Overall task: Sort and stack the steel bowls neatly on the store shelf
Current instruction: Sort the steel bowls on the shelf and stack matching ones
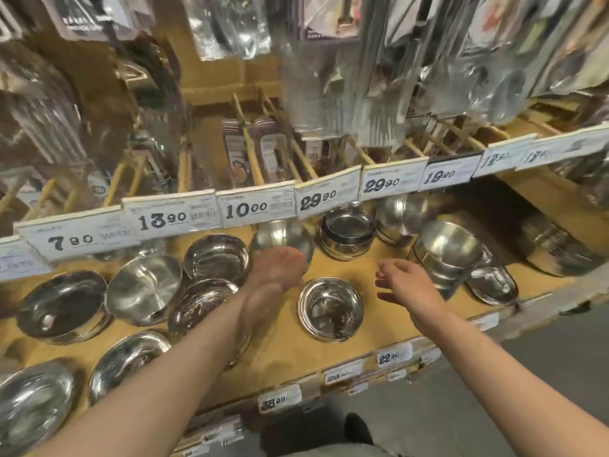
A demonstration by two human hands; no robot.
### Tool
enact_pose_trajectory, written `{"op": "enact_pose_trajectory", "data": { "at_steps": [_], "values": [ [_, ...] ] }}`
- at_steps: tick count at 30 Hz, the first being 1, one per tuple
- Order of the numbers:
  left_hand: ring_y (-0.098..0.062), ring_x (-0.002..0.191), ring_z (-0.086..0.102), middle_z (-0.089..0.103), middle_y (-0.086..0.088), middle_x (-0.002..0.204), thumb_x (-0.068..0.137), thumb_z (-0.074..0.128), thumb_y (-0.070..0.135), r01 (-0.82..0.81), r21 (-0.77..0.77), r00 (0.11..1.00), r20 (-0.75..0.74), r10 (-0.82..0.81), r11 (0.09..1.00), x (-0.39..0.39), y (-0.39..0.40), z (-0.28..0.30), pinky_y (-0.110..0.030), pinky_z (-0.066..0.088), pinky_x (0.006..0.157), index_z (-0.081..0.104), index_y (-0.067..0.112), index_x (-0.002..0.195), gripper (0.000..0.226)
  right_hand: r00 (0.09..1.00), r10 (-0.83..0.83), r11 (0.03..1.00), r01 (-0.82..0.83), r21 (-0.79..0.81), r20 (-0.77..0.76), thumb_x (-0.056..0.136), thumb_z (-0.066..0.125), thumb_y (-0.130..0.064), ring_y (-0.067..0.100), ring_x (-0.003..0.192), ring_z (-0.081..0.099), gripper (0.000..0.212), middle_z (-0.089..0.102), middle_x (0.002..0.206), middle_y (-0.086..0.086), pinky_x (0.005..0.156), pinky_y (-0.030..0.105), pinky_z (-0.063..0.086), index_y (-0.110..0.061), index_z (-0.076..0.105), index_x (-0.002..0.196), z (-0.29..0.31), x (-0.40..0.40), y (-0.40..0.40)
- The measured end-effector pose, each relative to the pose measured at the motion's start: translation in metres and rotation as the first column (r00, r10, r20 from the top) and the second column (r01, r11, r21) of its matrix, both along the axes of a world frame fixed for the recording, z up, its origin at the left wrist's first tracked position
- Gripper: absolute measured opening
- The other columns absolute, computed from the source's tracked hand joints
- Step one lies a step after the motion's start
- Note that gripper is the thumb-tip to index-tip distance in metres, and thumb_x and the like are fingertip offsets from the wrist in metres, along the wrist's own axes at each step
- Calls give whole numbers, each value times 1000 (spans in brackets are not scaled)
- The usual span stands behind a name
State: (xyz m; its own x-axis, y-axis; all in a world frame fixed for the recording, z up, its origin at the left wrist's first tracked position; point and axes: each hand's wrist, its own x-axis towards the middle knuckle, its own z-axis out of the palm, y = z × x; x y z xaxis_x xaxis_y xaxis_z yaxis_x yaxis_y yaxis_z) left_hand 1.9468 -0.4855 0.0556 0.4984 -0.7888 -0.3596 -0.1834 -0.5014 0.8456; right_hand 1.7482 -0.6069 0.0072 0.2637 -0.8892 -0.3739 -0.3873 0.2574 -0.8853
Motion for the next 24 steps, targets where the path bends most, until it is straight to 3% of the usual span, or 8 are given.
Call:
{"op": "enact_pose_trajectory", "data": {
  "at_steps": [3,5,8,12,14,16,20,24],
  "values": [
    [-23,86,61,60,-13,96,96,57,2,-38,-41,995,-96,34,998,-16,-42,-7,-36,53,83,62,14,88,16,999,50,998,-50,39,-1,101,54,-39,20,93,69,27,72,98,6,79,39,60,-19,69,93,-4,-12,-13],
    [-21,89,63,62,-10,106,98,58,13,-94,46,994,-44,96,994,-22,-79,-17,-30,52,78,64,15,97,6,997,80,995,-79,69,-6,101,54,-38,20,88,68,31,73,94,9,83,47,59,-12,70,98,-8,-18,-21],
    [-22,107,63,66,-6,118,100,56,37,-45,160,998,-28,50,986,-25,-126,-37,-27,48,86,66,18,118,27,987,154,984,-150,93,-39,101,52,-33,26,85,70,26,75,95,12,89,51,56,-15,71,97,-12,-23,-27],
    [-3,52,59,69,0,80,98,59,35,-248,162,968,88,237,955,-22,-168,-62,-16,42,40,63,20,83,21,958,283,957,-279,79,-37,102,52,-33,24,87,72,19,76,95,4,91,49,56,-23,69,102,-15,-28,-35],
    [3,67,69,74,6,81,97,59,37,-252,190,968,52,246,949,-22,-180,-67,-11,51,56,67,16,95,23,942,334,939,-330,95,-35,101,53,-34,18,86,73,27,74,109,0,92,42,57,-27,64,125,-16,-29,-40],
    [-19,107,67,69,-3,115,99,53,41,-190,290,982,71,177,938,-22,-189,-74,-24,51,83,66,13,120,37,935,353,930,-347,118,-31,102,53,-31,13,80,71,37,69,123,0,87,35,58,-24,55,139,-18,-29,-45],
    [-6,67,46,58,6,87,98,55,37,-229,261,943,297,148,938,-26,-203,-78,-16,29,52,51,21,81,24,949,315,939,-313,141,10,101,58,-26,13,77,67,39,63,104,-11,89,43,59,-19,55,139,-22,-27,-52],
    [-7,69,45,52,3,85,104,48,31,-172,302,952,295,80,937,-25,-207,-80,-17,33,58,52,16,96,18,951,308,938,-307,158,21,100,59,-26,12,77,67,38,65,101,-6,90,46,59,-19,56,137,-27,-25,-56]
  ]
}}
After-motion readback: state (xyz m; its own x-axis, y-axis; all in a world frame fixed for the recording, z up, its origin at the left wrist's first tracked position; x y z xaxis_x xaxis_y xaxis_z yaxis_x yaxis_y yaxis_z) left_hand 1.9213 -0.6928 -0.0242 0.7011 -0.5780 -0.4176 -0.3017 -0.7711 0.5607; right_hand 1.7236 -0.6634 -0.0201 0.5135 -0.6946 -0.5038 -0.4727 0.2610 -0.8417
